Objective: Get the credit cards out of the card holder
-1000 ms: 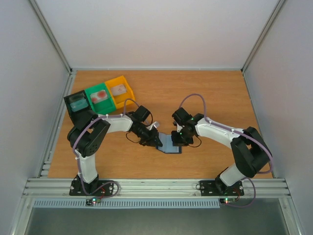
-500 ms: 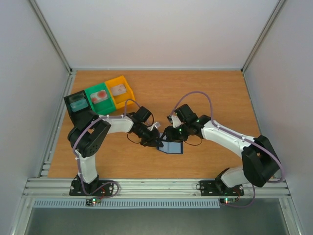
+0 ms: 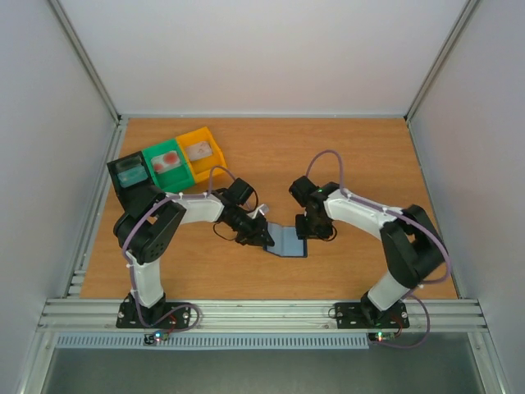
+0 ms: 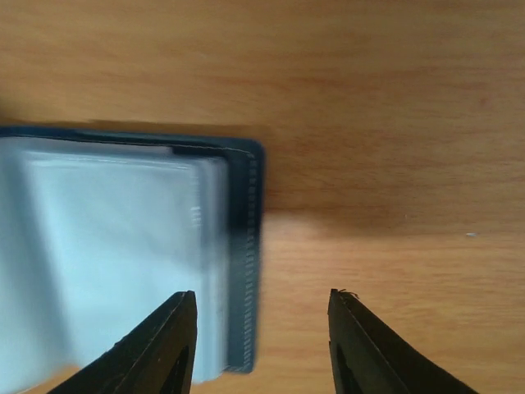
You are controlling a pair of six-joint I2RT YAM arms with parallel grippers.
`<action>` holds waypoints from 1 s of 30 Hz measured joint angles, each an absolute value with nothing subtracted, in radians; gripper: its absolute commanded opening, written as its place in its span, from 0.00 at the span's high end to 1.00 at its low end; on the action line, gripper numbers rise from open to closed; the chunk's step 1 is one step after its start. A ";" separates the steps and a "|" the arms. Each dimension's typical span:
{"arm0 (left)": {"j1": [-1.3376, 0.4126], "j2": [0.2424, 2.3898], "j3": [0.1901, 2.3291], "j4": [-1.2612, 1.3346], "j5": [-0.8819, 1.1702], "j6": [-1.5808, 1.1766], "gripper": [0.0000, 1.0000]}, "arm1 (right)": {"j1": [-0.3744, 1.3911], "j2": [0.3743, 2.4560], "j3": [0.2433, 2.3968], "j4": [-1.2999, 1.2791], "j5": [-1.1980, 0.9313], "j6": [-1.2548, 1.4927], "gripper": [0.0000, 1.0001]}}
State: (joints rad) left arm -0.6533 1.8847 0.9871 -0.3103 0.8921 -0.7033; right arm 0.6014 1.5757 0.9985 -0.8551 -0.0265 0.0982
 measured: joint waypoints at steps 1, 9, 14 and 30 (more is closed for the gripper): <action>-0.653 1.885 0.987 -0.309 0.892 -0.703 1.00 | 0.603 1.604 0.998 -0.861 -0.018 0.099 0.50; -0.653 1.885 0.987 -0.308 0.892 -0.703 1.00 | 0.627 1.699 1.025 -0.885 0.028 0.102 0.42; -0.653 1.885 0.987 -0.308 0.892 -0.703 1.00 | 0.686 1.747 1.075 -0.878 0.047 0.100 0.28; -0.651 1.885 0.987 -0.315 0.895 -0.704 1.00 | 0.674 1.689 0.973 -0.696 -0.124 0.111 0.22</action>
